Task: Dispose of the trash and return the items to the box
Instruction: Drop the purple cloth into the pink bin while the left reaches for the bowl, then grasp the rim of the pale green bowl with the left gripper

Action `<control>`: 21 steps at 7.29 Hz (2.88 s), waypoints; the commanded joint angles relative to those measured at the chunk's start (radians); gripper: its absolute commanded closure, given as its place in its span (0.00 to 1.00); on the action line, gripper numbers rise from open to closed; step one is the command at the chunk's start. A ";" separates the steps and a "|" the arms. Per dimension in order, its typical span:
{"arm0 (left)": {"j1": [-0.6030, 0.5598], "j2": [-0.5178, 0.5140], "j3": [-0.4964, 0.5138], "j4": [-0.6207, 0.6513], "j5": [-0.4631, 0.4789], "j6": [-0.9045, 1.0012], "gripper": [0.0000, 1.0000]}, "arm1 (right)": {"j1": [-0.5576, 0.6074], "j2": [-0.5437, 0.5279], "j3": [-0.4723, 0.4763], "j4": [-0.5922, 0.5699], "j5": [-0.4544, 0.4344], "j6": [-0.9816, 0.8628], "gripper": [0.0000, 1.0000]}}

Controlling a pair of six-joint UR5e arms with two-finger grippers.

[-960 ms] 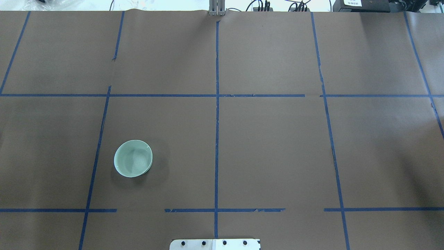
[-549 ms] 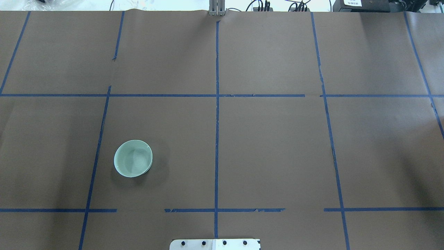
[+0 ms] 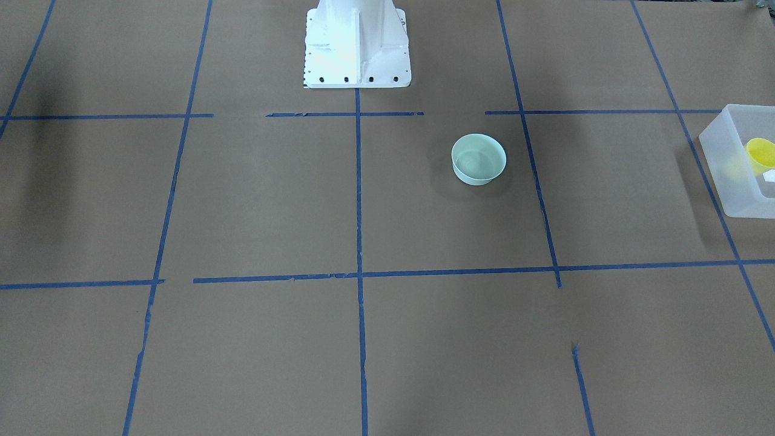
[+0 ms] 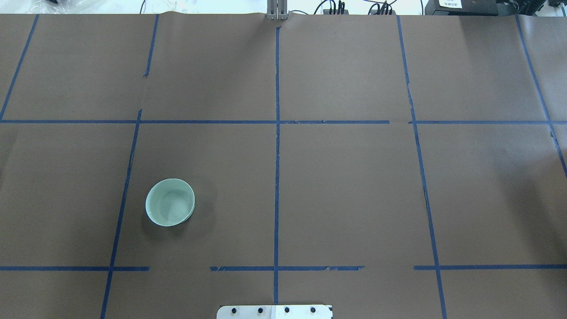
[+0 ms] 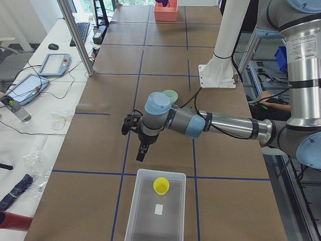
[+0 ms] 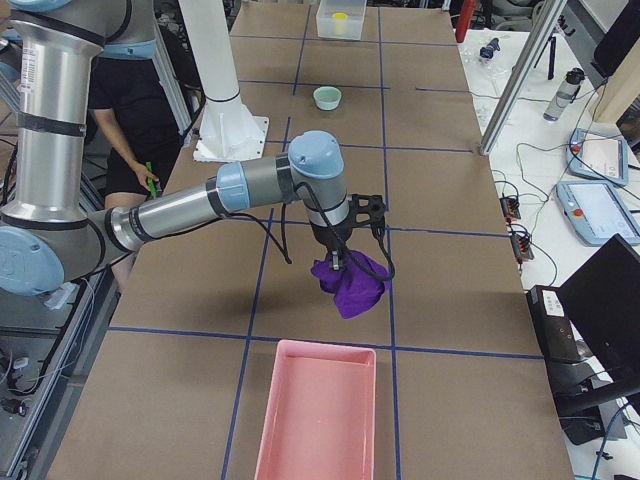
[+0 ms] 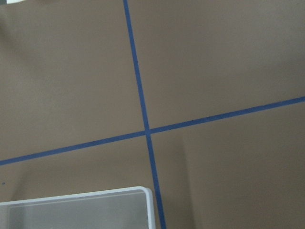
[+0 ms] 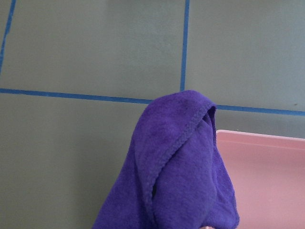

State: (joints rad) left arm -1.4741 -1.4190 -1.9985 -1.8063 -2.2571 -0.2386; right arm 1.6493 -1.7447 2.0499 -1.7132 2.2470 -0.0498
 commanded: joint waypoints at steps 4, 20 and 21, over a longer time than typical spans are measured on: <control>0.372 -0.009 -0.002 -0.327 0.004 -0.655 0.01 | 0.073 -0.003 -0.157 0.014 -0.092 -0.256 1.00; 0.972 -0.215 0.127 -0.381 0.398 -1.165 0.16 | 0.092 0.051 -0.513 0.334 -0.025 -0.086 0.00; 0.972 -0.222 0.127 -0.375 0.399 -1.165 0.36 | 0.092 0.053 -0.507 0.339 0.030 -0.035 0.00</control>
State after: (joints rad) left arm -0.5120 -1.6345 -1.8752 -2.1868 -1.8702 -1.4035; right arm 1.7417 -1.6989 1.5373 -1.3764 2.2195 -0.1512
